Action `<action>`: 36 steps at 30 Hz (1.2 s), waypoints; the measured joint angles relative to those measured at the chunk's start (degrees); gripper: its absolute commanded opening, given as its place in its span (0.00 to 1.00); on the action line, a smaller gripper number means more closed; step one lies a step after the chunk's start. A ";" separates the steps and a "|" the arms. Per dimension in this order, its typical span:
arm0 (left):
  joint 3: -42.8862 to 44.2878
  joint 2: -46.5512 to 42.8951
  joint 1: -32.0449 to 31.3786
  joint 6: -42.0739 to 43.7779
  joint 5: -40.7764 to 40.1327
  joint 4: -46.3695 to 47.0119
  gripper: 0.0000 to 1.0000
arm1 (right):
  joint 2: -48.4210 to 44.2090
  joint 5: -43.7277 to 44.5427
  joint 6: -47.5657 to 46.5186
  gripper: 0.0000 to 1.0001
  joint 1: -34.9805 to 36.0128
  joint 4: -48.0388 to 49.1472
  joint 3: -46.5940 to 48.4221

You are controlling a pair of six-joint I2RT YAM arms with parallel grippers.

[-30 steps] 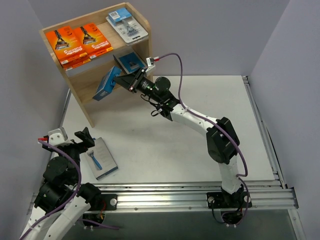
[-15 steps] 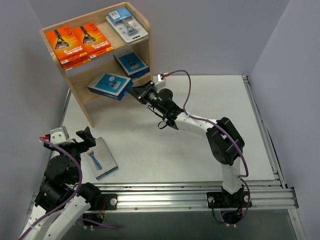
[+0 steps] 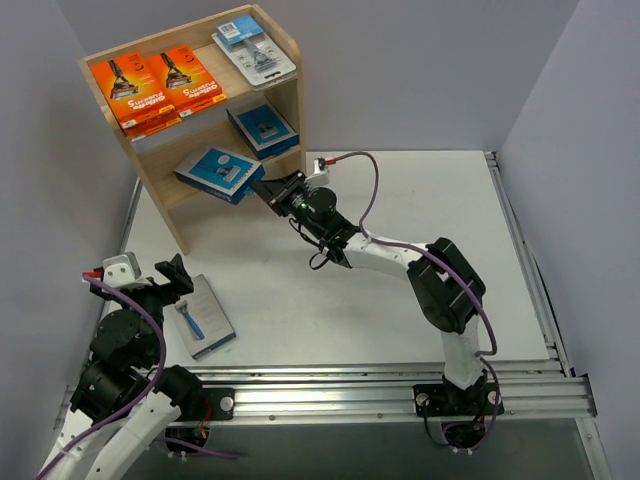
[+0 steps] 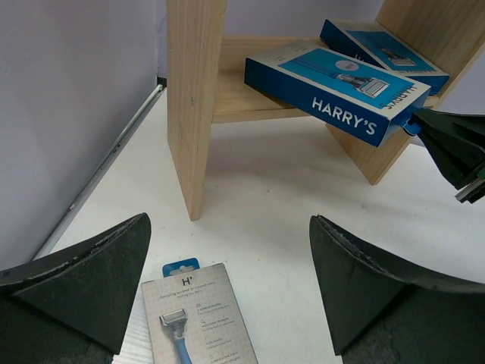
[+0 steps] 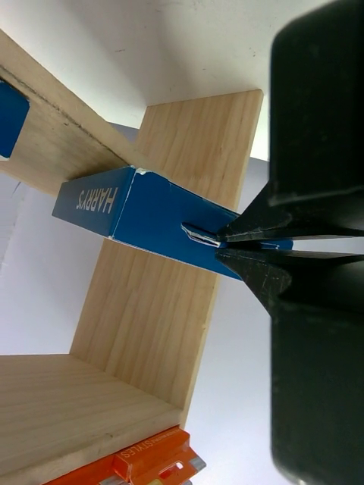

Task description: Place and organize the shaving razors onto the shelf

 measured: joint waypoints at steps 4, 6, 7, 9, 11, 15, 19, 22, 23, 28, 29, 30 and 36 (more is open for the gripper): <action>0.00 0.07 0.00 0.02 0.00 0.00 0.95 | 0.09 3.58 0.96 0.00 1.18 0.35 -0.35; 0.00 0.17 -0.02 0.02 0.00 0.00 0.95 | 0.57 5.66 1.53 0.00 1.90 0.79 -0.35; 0.00 0.24 -0.04 0.02 0.00 -0.02 0.95 | 0.90 6.60 1.73 0.00 2.19 0.90 -0.35; 0.00 0.42 -0.07 0.00 0.00 0.00 0.95 | 1.60 8.85 1.92 0.00 3.02 0.87 -0.35; 0.00 0.59 -0.17 0.00 0.00 0.00 0.95 | 2.25 11.37 2.03 0.00 3.78 0.85 -0.33; 0.00 0.74 -0.44 0.02 0.00 0.00 0.95 | 3.96 15.72 2.60 0.00 5.25 0.96 0.68; 0.00 0.81 -0.57 0.02 0.00 -0.02 0.95 | 5.53 19.87 3.26 0.00 6.36 1.07 2.29; 0.00 0.87 -0.79 0.04 0.02 0.00 0.95 | 5.86 22.36 3.56 0.00 7.06 0.85 3.52; 0.00 0.92 -0.81 0.04 0.02 0.00 0.95 | 6.05 23.21 3.61 0.00 7.26 0.85 4.13; 0.00 1.01 -1.11 0.04 0.00 -0.02 0.95 | 7.67 26.58 3.63 0.00 7.98 0.76 7.30; 0.00 1.01 -1.18 0.04 0.00 -0.02 0.95 | 8.35 27.26 3.63 0.00 8.22 0.81 8.22; 0.00 1.01 -1.27 0.04 0.00 -0.02 0.95 | 8.90 27.89 3.61 0.00 8.46 0.61 8.92; 0.00 1.03 -1.55 0.07 -0.02 -0.02 0.95 | 11.50 31.50 3.63 0.00 9.35 0.11 12.00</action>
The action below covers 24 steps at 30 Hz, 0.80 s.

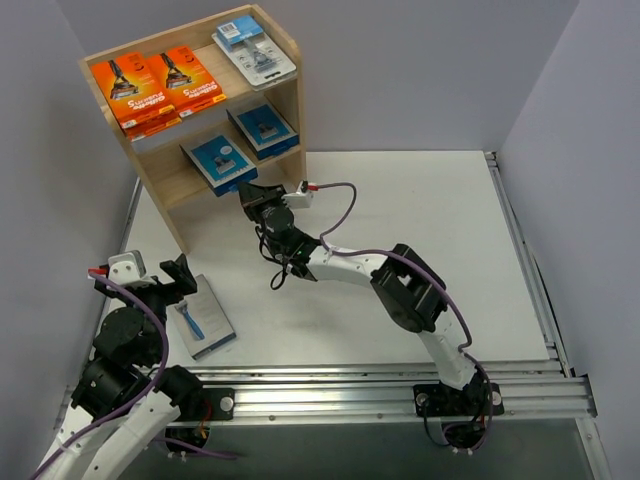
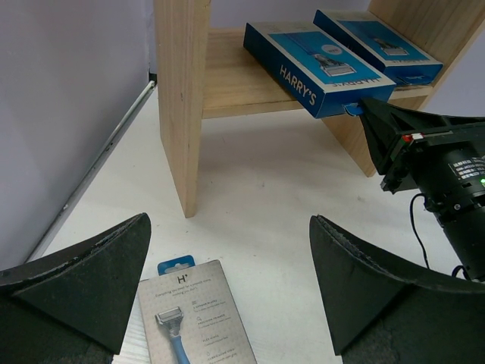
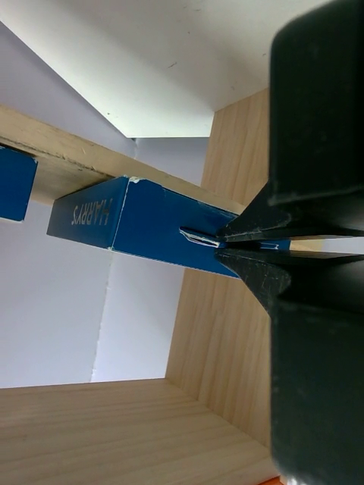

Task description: Place and organize the shaving razors onto the shelf

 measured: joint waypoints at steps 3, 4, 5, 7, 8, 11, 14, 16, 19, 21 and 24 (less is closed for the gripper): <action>0.00 0.07 -0.11 0.00 0.00 0.00 0.95 | 1.60 1.55 0.00 0.00 0.35 -0.09 2.01; 0.00 0.11 -0.20 -0.02 0.00 0.00 0.95 | 2.16 1.92 -0.02 0.00 0.35 -0.15 2.64; 0.00 0.15 -0.28 -0.02 0.00 0.00 0.95 | 2.64 2.29 -0.02 0.00 0.35 -0.22 3.37; 0.00 0.28 -0.44 0.00 0.00 0.00 0.95 | 3.50 2.84 -0.02 0.00 0.46 -0.22 4.42; 0.00 0.37 -0.44 0.00 0.00 0.00 0.95 | 3.82 3.10 0.00 0.00 0.59 -0.31 4.87; -0.02 0.55 -0.61 0.00 0.00 0.00 0.95 | 5.05 4.13 -0.02 0.00 0.74 -0.48 7.02; 0.00 0.59 -0.74 0.00 0.00 0.00 0.95 | 6.38 4.90 -0.02 0.00 0.79 -0.70 9.22; -0.02 0.59 -0.85 0.00 -0.02 0.00 0.95 | 7.04 5.44 0.02 0.00 0.79 -0.92 10.08; -0.02 0.68 -1.16 0.00 -0.02 0.00 0.95 | 7.30 6.14 0.42 0.00 1.03 -1.81 10.62; -0.02 0.74 -1.51 0.00 -0.02 0.00 0.95 | 7.30 6.58 0.63 0.00 1.05 -2.01 10.91; -0.02 0.85 -1.81 0.00 0.00 0.00 0.95 | 7.39 7.39 0.85 0.00 1.05 -2.40 11.30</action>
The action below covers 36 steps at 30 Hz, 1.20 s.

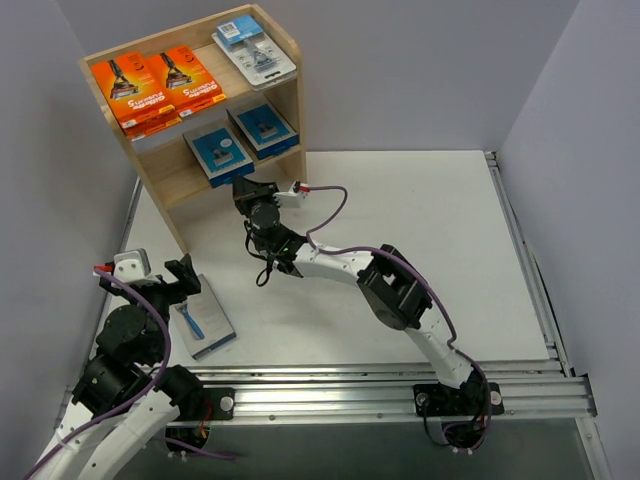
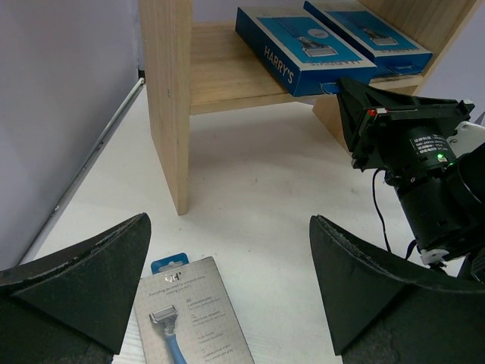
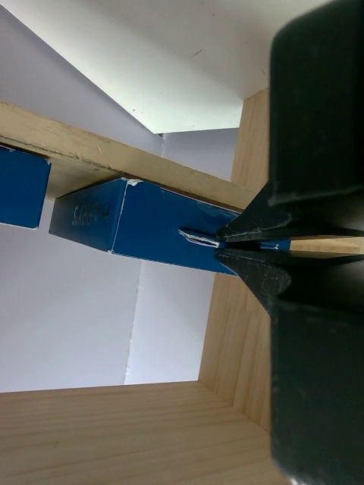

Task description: Place and organize the shaving razors onto the shelf

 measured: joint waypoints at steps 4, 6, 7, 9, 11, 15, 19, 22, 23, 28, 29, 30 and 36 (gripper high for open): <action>0.00 0.00 -0.17 0.00 0.00 0.00 0.95 | 0.90 0.59 0.22 0.00 0.00 -0.24 1.18; 0.00 0.00 -0.37 0.00 -0.02 0.00 0.95 | 1.60 0.85 0.39 0.00 -0.02 -0.35 1.64; 0.00 0.00 -0.44 0.00 -0.02 0.00 0.95 | 1.81 0.87 0.44 0.00 -0.04 -0.42 1.70; 0.00 0.00 -0.46 0.00 -0.02 0.00 0.95 | 2.16 0.92 0.66 0.00 -0.09 -0.39 1.77; 0.00 0.00 -0.52 0.00 -0.02 0.00 0.95 | 2.43 0.94 0.87 0.00 -0.13 -0.35 2.19; -0.02 0.00 -0.52 0.00 -0.02 0.00 0.95 | 2.45 0.90 1.11 0.00 -0.39 -0.37 2.25; -0.02 0.00 -0.55 0.00 0.00 0.00 0.95 | 2.67 0.90 1.27 0.00 -0.57 -0.52 2.78; -0.04 0.00 -0.70 0.00 0.00 0.00 0.95 | 3.13 0.85 1.27 0.00 -0.81 -1.01 3.96; -0.04 0.00 -0.74 0.00 0.00 0.00 0.95 | 3.34 0.83 1.27 0.00 -0.96 -1.05 4.31; -0.04 0.00 -0.74 0.02 0.02 0.00 0.94 | 3.58 0.46 1.38 0.00 -1.75 -1.64 4.55; -0.04 0.00 -0.74 0.02 0.00 0.00 0.95 | 3.63 0.39 1.40 0.00 -1.86 -1.77 4.83; -0.04 0.00 -0.74 0.04 0.00 0.00 0.95 | 3.72 0.33 1.40 0.00 -1.97 -1.99 5.16; -0.04 0.11 -0.74 0.11 0.02 0.00 0.95 | 4.59 -0.07 1.44 0.00 -2.34 -2.54 6.38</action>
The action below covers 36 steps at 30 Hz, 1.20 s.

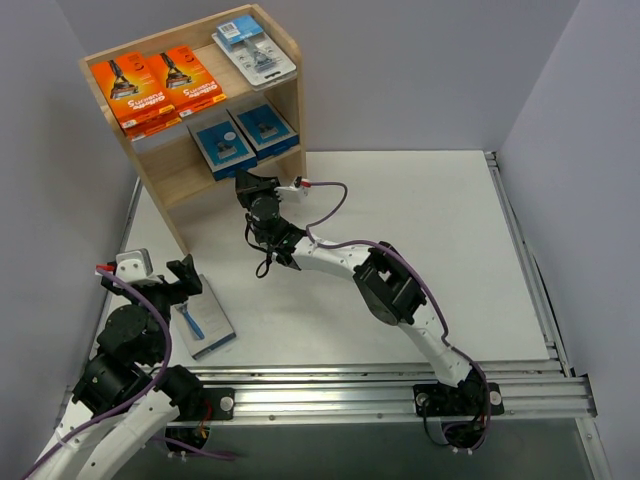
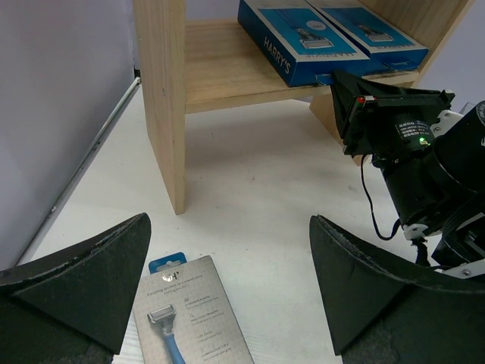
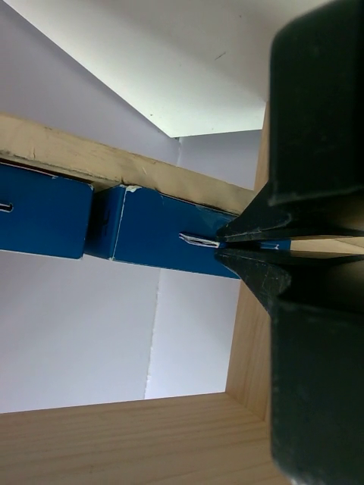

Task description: Place and organize the shaving razors onto the shelf

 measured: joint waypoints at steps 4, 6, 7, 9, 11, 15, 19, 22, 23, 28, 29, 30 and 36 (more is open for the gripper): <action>0.00 0.26 0.00 0.00 0.02 0.02 0.95 | 0.00 -0.11 0.02 0.00 -0.04 -0.02 0.07; 0.00 0.33 0.00 0.02 0.02 0.00 0.94 | 0.00 -0.15 0.02 0.00 -0.04 -0.02 0.07; 0.00 0.35 0.00 0.02 0.02 0.00 0.95 | 0.00 -0.17 0.02 0.00 -0.07 -0.02 0.07; 0.00 0.37 0.00 0.02 0.02 0.00 0.94 | 0.00 -0.22 0.04 0.00 -0.15 -0.07 0.07; 0.00 0.37 0.00 0.02 0.02 0.00 0.94 | 0.00 -0.42 0.04 0.00 -0.31 -0.09 0.07; 0.00 0.37 0.00 0.02 0.02 0.00 0.95 | 0.00 -0.66 0.02 0.00 -0.68 -0.15 0.07; 0.00 0.37 0.00 0.02 0.04 0.00 0.95 | 0.00 -0.70 0.02 0.00 -0.79 -0.17 0.07; 0.00 0.37 0.00 0.02 0.04 0.02 0.95 | 0.00 -0.72 0.02 0.00 -0.79 -0.20 0.07; 0.00 0.37 0.00 0.02 0.04 0.00 0.94 | 0.00 -0.72 0.02 0.00 -0.79 -0.20 0.07; -0.02 0.37 0.00 0.02 0.02 0.02 0.94 | 0.00 -0.72 -0.02 0.00 -0.79 -0.20 0.07; -0.02 0.37 0.00 0.02 0.04 0.02 0.95 | 0.00 -0.72 -0.04 0.00 -0.79 -0.22 0.07; -0.02 0.37 0.00 0.02 0.07 0.02 0.95 | 0.00 -0.74 -0.07 0.00 -0.79 -0.20 0.07; -0.15 0.37 0.00 0.04 0.28 0.02 0.94 | 0.00 -0.87 -0.48 0.00 -0.85 -0.20 0.07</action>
